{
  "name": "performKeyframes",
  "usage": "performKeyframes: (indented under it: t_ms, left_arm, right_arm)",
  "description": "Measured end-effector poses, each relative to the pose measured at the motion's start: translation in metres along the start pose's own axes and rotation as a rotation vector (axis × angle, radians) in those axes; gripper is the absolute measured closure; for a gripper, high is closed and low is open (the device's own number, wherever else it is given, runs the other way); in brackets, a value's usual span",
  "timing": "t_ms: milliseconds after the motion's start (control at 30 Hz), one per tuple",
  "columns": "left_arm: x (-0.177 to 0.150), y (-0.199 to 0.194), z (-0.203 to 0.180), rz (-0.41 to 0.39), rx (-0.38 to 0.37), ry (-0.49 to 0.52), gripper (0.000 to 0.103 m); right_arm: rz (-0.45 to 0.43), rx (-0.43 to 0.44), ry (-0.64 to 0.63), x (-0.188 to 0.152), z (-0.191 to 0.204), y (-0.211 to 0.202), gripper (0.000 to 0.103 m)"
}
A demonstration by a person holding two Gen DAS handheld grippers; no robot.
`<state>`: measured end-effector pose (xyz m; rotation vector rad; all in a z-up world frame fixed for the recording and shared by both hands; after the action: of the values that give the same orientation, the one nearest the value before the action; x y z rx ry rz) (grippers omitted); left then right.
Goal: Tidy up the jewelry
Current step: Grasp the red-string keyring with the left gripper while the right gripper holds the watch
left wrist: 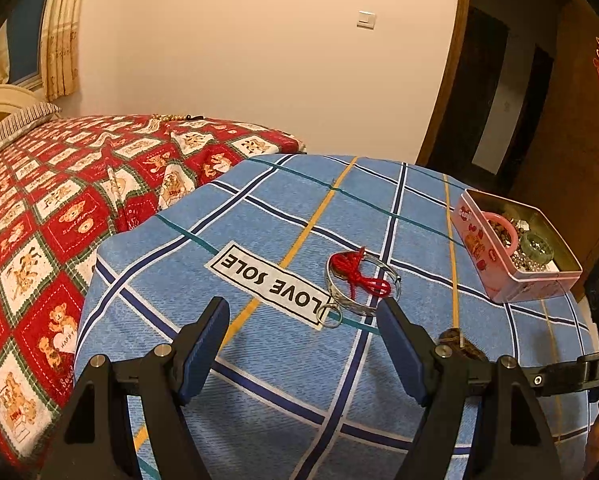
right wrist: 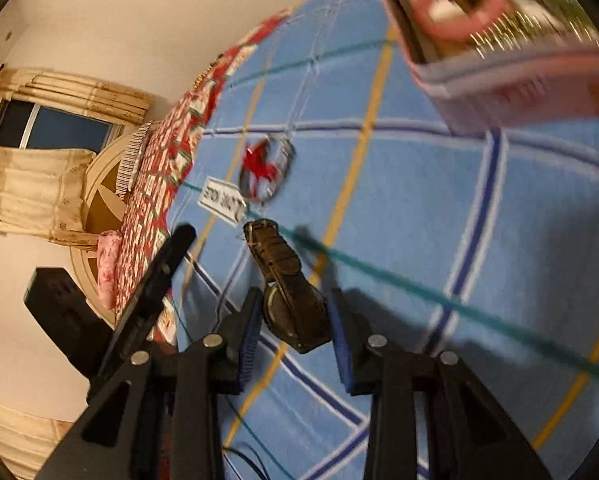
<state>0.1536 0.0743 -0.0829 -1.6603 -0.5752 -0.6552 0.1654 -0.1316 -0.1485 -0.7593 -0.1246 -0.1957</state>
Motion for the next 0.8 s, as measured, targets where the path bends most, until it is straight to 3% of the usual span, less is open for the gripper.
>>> performKeyframes:
  t_ms: [333,433,533,600,767,800]
  left_arm:
    - [-0.001,0.002,-0.009,0.016,-0.020,0.039,0.027]
    - [0.000,0.007,-0.016,0.041,-0.058,0.058,0.027]
    - [0.006,0.017,-0.026,0.075,-0.142,0.087,0.027]
    - [0.015,0.023,-0.024,0.075,-0.145,0.073,0.027]
    - [0.030,0.058,-0.018,0.179,-0.138,0.015,0.027]
    - [0.030,0.065,-0.017,0.200,-0.120,0.008,0.032]
  right_arm:
    - [-0.123,-0.077,-0.032,-0.004,-0.001,-0.035,0.067]
    - [-0.152,-0.106,-0.036,0.000,-0.003,-0.041,0.067]
    - [-0.171,-0.127,-0.034,0.004,-0.005,-0.045,0.067]
    - [-0.181,-0.140,-0.041,0.006,-0.003,-0.045,0.067]
    - [-0.203,-0.162,-0.068,0.007,0.001,-0.047,0.067]
    - [-0.207,-0.162,-0.068,0.008,0.001,-0.047,0.067]
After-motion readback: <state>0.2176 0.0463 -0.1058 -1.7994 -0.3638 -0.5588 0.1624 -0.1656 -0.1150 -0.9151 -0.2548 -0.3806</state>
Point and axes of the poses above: each gripper's, at about its wrist camera, not at the fingertips, and y roughly the way its jaws point, z to its left, x to its top, the point moved 1 cm from there along y, roughly the way its jaws point, and after that the axes turned 6 degrees about z, right-handed, at the moved point
